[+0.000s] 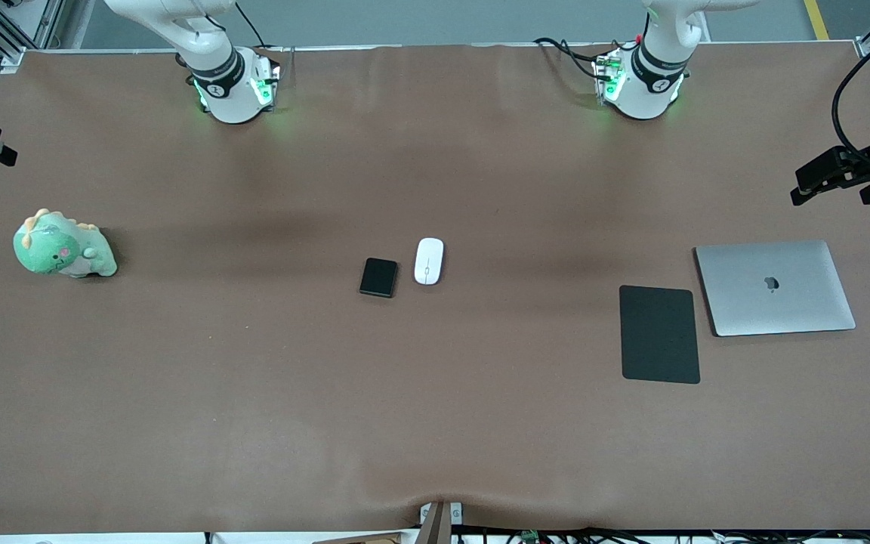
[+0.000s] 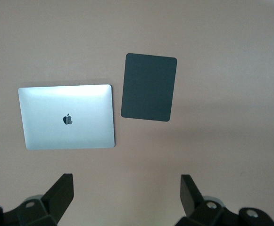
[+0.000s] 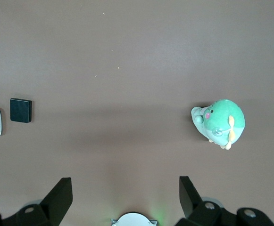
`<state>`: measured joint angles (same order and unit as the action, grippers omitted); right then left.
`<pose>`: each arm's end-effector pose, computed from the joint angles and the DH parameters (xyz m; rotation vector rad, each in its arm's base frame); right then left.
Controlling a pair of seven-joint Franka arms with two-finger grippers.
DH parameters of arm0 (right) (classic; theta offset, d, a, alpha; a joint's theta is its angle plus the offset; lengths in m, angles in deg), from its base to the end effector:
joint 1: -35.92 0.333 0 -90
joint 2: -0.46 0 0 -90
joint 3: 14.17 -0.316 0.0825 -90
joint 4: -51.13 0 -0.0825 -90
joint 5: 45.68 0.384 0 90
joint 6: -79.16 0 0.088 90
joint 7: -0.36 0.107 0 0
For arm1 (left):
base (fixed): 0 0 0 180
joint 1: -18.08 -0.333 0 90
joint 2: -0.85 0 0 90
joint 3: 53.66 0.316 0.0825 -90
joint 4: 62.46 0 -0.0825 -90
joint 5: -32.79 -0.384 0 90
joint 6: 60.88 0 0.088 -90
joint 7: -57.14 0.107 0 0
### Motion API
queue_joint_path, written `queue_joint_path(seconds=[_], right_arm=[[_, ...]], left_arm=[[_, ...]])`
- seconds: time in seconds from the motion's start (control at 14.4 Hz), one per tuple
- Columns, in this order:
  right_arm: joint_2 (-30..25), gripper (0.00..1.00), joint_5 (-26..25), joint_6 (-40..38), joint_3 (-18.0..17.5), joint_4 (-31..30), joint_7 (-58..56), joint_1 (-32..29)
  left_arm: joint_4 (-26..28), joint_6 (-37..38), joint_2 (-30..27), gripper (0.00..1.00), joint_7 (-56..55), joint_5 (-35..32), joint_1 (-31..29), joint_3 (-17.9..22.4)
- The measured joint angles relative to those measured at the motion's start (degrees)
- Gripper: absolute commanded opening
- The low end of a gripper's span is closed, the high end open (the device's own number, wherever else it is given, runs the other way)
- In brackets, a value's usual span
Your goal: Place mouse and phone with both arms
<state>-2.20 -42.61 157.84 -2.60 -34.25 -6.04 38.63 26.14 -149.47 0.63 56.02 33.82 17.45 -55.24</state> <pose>0.5131 -0.0764 0.6698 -3.0685 0.0518 0.0960 0.5511 -0.0111 0.6360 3.1237 0.0039 0.0052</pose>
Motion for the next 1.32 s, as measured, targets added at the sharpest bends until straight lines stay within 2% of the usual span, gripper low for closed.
queue_joint_path(seconds=[0.56, 0.84, 1.05, 1.32], right_arm=[[0.0, 1.0, 0.0, 0.0, -0.3, 0.2, 0.0, 0.2], [0.0, 1.0, 0.0, 0.0, -0.3, 0.2, 0.0, 0.2], [0.0, 1.0, 0.0, 0.1, -0.5, 0.2, 0.0, 0.6], [0.3, 1.0, 0.0, 0.1, -0.4, 0.2, 0.0, 0.6]], left_arm=[[0.1, 0.5, 0.2, 1.0, 0.0, 0.0, 0.4, -0.2], [0.3, 0.4, 2.4, 1.0, -0.9, 0.0, 1.9, -1.6], [0.3, -0.8, 4.1, 1.0, -6.0, 0.1, 2.9, -4.3], [0.3, -4.8, 6.2, 1.0, -16.7, 0.2, 4.0, -11.2]])
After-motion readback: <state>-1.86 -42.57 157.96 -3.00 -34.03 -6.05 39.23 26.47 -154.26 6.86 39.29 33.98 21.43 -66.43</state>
